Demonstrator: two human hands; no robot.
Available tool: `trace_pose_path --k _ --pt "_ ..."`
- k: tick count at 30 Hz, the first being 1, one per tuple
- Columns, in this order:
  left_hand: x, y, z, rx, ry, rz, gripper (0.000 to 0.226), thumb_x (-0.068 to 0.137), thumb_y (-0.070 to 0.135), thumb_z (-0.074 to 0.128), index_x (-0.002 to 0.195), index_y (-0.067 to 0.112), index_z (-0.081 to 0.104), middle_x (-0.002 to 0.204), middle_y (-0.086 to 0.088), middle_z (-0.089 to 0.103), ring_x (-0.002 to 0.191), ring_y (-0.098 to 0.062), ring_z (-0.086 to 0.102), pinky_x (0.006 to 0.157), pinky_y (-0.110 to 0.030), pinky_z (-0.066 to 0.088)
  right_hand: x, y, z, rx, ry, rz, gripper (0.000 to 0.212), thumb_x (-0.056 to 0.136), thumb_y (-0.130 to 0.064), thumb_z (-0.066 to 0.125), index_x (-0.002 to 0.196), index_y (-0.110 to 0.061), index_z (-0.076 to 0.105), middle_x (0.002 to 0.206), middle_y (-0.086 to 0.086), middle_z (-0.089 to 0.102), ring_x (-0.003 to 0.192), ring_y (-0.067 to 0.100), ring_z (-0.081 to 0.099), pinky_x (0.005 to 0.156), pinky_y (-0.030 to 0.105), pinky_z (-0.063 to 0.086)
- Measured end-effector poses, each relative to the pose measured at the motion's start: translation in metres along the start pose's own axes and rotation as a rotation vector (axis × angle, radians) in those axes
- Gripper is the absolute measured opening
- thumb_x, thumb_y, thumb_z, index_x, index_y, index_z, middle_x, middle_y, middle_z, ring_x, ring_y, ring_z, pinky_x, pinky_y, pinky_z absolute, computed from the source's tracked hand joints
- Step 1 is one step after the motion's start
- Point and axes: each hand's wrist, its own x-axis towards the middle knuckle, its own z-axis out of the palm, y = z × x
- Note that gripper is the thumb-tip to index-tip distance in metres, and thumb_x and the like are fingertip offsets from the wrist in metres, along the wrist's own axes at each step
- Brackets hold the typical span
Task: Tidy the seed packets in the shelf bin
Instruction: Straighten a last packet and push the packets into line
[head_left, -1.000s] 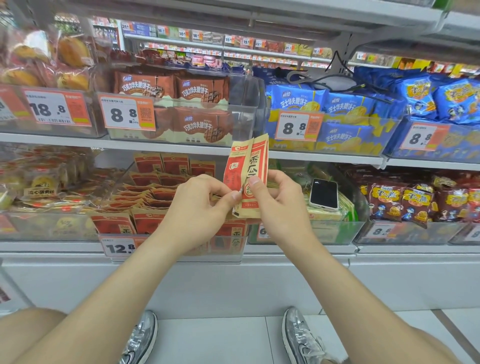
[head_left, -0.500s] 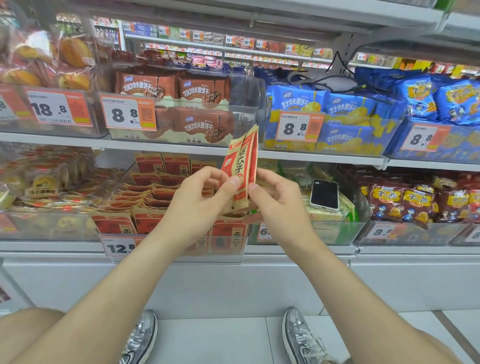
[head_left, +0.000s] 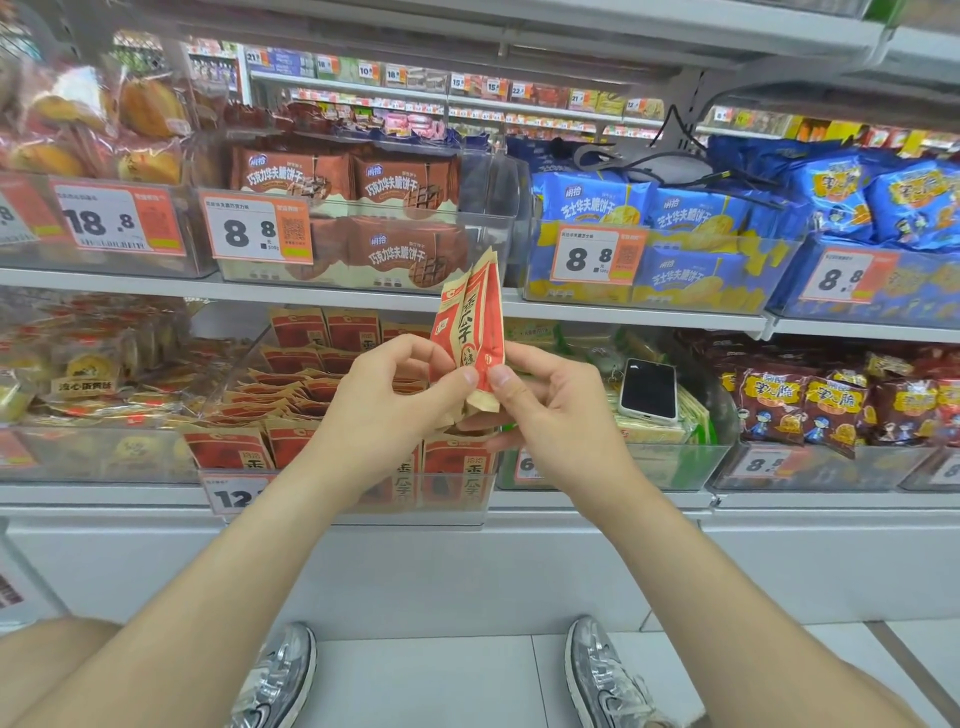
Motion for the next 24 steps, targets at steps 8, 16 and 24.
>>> trace_pose_path --k 8,16,24 --pt "-0.006 0.002 0.007 0.011 -0.052 -0.042 0.047 0.088 0.056 0.079 0.123 0.04 0.052 0.115 0.01 0.068 0.091 -0.001 0.073 0.071 -0.025 0.061 0.0 0.0 -0.005 -0.089 -0.089 0.116 0.042 0.097 -0.003 0.072 0.13 -0.021 0.056 0.087 0.016 0.081 0.08 0.034 0.081 0.074 0.046 0.067" --pt "-0.003 0.0 0.016 -0.07 0.066 -0.011 0.035 0.096 0.052 0.073 0.106 0.021 0.058 0.111 0.004 0.071 0.086 -0.003 0.071 0.078 -0.034 0.057 -0.005 0.001 -0.003 -0.193 -0.323 0.109 0.06 0.094 -0.002 0.074 0.137 -0.031 0.044 0.088 0.025 0.077 0.086 0.048 0.075 0.08 0.06 0.065" --pt "-0.008 0.003 0.017 -0.203 -0.109 -0.112 0.034 0.1 0.05 0.068 0.109 0.017 0.07 0.106 -0.007 0.079 0.101 -0.025 0.078 0.101 -0.055 0.06 0.003 0.004 -0.004 -0.188 -0.018 0.033 0.021 0.112 -0.03 0.055 0.11 -0.018 0.072 0.092 0.004 0.08 0.083 0.022 0.079 0.072 0.047 0.066"
